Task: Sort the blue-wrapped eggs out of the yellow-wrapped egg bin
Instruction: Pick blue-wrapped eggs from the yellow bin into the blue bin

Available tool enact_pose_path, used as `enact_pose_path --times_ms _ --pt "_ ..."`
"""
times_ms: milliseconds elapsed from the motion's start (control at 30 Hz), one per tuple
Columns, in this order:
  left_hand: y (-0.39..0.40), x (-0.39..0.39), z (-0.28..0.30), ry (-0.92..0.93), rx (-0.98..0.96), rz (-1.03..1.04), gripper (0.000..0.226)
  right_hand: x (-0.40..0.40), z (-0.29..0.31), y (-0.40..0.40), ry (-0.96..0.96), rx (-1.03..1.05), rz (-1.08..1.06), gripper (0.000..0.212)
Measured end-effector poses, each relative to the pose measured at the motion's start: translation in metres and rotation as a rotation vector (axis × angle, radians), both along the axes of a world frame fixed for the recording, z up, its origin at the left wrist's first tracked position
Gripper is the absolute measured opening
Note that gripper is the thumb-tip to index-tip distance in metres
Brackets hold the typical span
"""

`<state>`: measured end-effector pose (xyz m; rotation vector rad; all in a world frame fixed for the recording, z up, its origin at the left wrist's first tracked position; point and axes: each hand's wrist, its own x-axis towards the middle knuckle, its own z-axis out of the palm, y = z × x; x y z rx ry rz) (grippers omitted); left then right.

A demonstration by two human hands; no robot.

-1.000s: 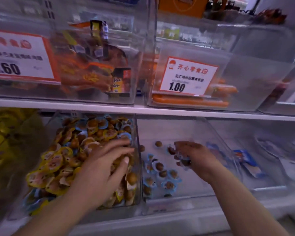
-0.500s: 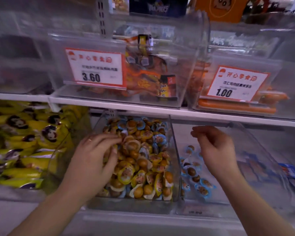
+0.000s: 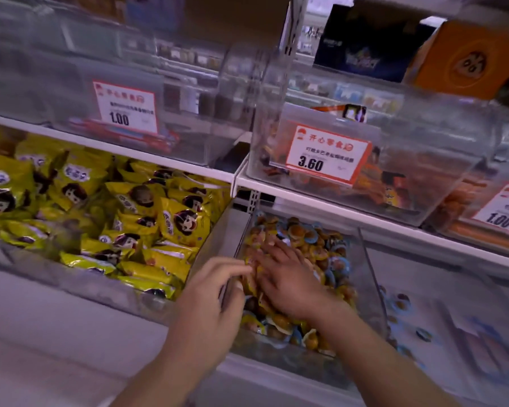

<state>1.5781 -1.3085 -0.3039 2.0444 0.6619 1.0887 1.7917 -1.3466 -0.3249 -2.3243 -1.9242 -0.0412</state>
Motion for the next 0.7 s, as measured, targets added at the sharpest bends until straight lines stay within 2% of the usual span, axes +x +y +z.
enact_pose_path --times_ms 200,367,500,600,700 --pt "0.012 0.006 0.008 -0.107 -0.074 -0.011 0.021 0.038 0.01 -0.063 0.112 0.068 -0.13 0.047" --pt "0.016 0.021 0.006 -0.1 -0.084 0.025 0.024 0.034 0.026 -0.046 -0.046 -0.067 -0.257 0.045" --pt "0.014 0.029 0.006 -0.157 -0.076 0.046 0.023 0.028 0.031 -0.011 0.04 0.07 -0.282 0.066" --pt "0.015 0.029 0.008 -0.186 -0.067 0.071 0.024 0.026 0.022 0.023 0.069 -0.126 -0.261 0.082" --pt "0.019 0.029 0.005 -0.239 -0.179 0.075 0.03 0.031 0.013 0.038 0.087 -0.168 -0.297 0.092"
